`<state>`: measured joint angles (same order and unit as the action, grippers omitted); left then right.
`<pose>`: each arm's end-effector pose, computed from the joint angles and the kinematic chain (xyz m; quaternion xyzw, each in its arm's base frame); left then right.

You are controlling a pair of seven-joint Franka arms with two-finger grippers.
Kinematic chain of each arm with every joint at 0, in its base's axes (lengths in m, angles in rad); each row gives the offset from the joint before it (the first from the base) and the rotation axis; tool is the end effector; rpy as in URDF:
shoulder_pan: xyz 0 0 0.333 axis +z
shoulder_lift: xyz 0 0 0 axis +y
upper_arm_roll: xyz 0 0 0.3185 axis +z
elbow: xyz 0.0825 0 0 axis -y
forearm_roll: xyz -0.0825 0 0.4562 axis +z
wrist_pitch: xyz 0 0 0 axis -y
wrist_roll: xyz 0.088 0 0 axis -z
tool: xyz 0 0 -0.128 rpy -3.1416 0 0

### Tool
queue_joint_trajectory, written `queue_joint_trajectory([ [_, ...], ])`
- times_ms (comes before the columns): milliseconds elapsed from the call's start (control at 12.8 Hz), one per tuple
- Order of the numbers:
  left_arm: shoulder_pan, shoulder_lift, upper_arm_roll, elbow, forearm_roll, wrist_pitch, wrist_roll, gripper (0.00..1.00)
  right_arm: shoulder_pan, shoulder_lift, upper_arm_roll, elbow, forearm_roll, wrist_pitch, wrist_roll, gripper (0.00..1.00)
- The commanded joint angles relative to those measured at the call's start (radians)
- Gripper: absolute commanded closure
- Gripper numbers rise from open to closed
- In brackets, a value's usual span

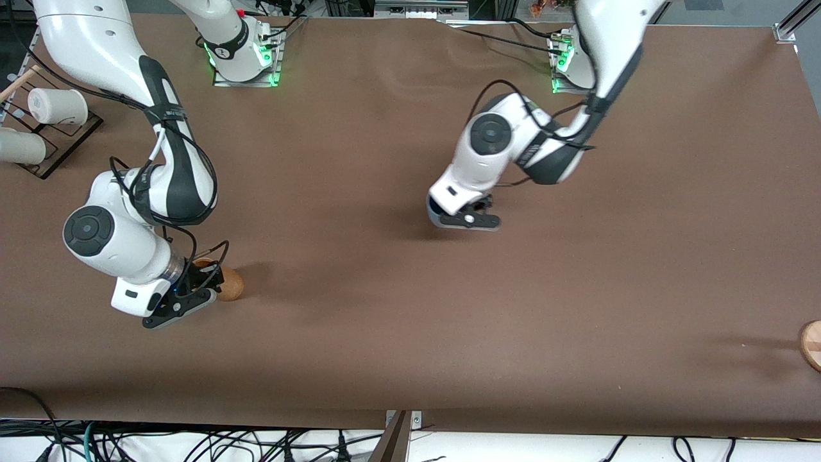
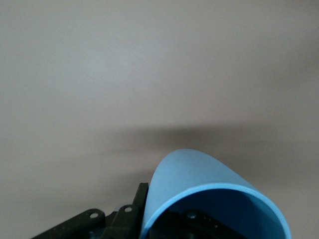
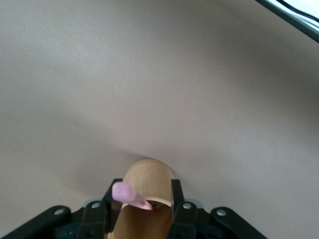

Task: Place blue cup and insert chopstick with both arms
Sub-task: 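Lower the cup with the left gripper while the right gripper grasps the chopstick, then open the left gripper off the cup while the right gripper lifts the chopstick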

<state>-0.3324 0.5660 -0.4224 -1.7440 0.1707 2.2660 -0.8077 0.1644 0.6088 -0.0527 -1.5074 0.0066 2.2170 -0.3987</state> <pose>0.5412 -0.4776 0.2107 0.9990 0.0017 -0.0276 0.0361 0.7776 0.0929 0.2630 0.9654 0.2556 0.0485 0.0192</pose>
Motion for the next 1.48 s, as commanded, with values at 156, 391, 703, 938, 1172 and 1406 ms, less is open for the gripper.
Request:
queue_joint_trajectory([
  [156, -0.08, 0.118, 0.016, 0.095, 0.023, -0.017, -0.107, 0.0, -0.005, -0.031, 0.004, -0.04, -0.008, 0.006, -0.014, 0.63],
  [391, -0.063, 0.059, 0.011, 0.095, 0.021, -0.075, -0.102, 0.0, -0.005, -0.032, 0.004, -0.045, -0.008, 0.006, -0.014, 0.81],
  [703, -0.044, -0.089, 0.007, 0.109, 0.007, -0.34, 0.005, 0.0, -0.005, -0.037, 0.004, -0.045, -0.008, 0.004, -0.014, 1.0],
  [938, 0.016, -0.129, 0.01, 0.17, 0.01, -0.489, 0.126, 0.0, -0.003, -0.07, 0.004, -0.043, -0.01, -0.006, -0.009, 1.0],
  [1172, 0.107, -0.152, 0.011, 0.276, 0.016, -0.615, 0.229, 0.0, -0.003, -0.167, 0.014, -0.04, -0.004, -0.085, -0.014, 1.0],
  [1406, 0.255, -0.195, 0.013, 0.333, 0.007, -0.661, 0.394, 0.0, -0.002, -0.265, 0.068, -0.033, -0.017, -0.172, -0.009, 1.0],
])
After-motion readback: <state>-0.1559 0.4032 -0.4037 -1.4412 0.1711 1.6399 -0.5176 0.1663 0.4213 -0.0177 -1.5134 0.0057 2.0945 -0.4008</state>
